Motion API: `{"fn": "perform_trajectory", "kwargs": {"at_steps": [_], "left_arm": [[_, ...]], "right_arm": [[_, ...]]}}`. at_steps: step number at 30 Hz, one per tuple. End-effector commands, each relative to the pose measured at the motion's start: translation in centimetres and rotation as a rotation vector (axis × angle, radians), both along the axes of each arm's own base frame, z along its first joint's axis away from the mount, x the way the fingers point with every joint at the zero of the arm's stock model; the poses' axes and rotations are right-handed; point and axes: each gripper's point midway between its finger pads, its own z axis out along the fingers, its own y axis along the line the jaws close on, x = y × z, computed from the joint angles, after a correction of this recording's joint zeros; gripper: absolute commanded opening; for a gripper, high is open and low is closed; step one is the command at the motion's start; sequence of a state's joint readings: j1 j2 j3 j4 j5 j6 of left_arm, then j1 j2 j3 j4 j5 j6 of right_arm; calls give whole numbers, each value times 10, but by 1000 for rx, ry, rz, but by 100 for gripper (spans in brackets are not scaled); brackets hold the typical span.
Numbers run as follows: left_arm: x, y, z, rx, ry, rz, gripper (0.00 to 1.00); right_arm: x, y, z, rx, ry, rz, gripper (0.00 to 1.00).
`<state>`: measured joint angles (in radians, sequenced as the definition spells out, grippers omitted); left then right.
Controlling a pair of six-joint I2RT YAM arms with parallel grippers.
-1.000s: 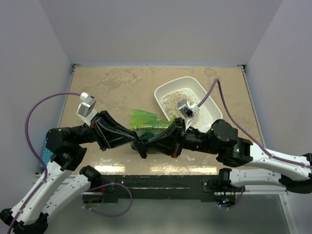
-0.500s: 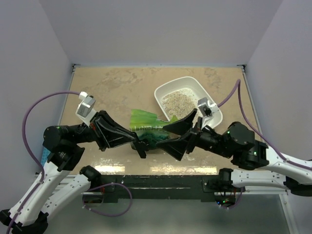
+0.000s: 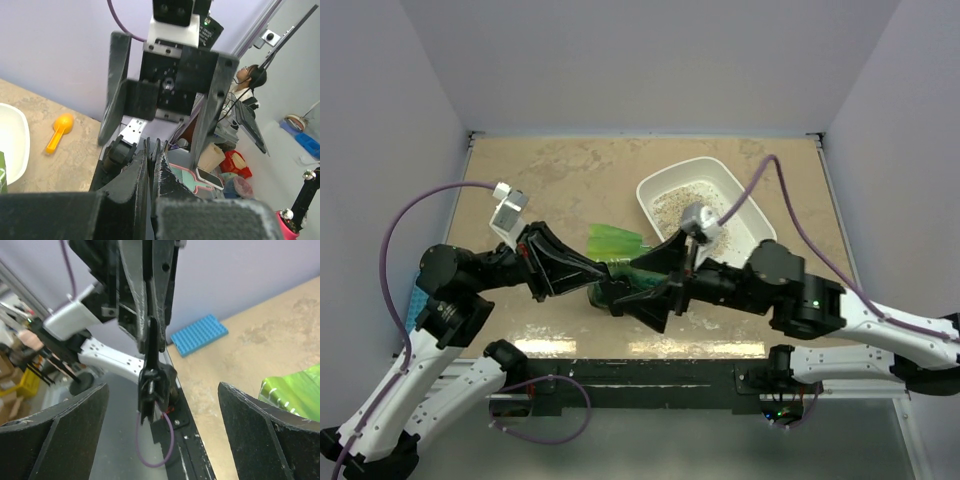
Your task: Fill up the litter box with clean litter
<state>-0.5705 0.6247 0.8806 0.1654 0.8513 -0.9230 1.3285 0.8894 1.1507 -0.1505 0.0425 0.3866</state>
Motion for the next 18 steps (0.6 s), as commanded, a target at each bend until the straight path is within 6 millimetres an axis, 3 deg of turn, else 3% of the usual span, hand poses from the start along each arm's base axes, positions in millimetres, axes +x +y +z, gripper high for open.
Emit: {"fn": "perform_trajectory", "kwargs": {"at_steps": [1,6,14,18], "left_arm": [[2,2,12,-11,-20,22,0],[1,2,13,1,-22,20,0],[-1,2,6,19,-23,10,0],[-1,2,3,21,-20,8,0]], "right_arm": [[-4,26,-12,-80,-46,66,94],[-6,29,-10,-61,-55,79,89],[-9,10,3,6,-57,68,84],[-9,5,6,18,-52,56,75]]}}
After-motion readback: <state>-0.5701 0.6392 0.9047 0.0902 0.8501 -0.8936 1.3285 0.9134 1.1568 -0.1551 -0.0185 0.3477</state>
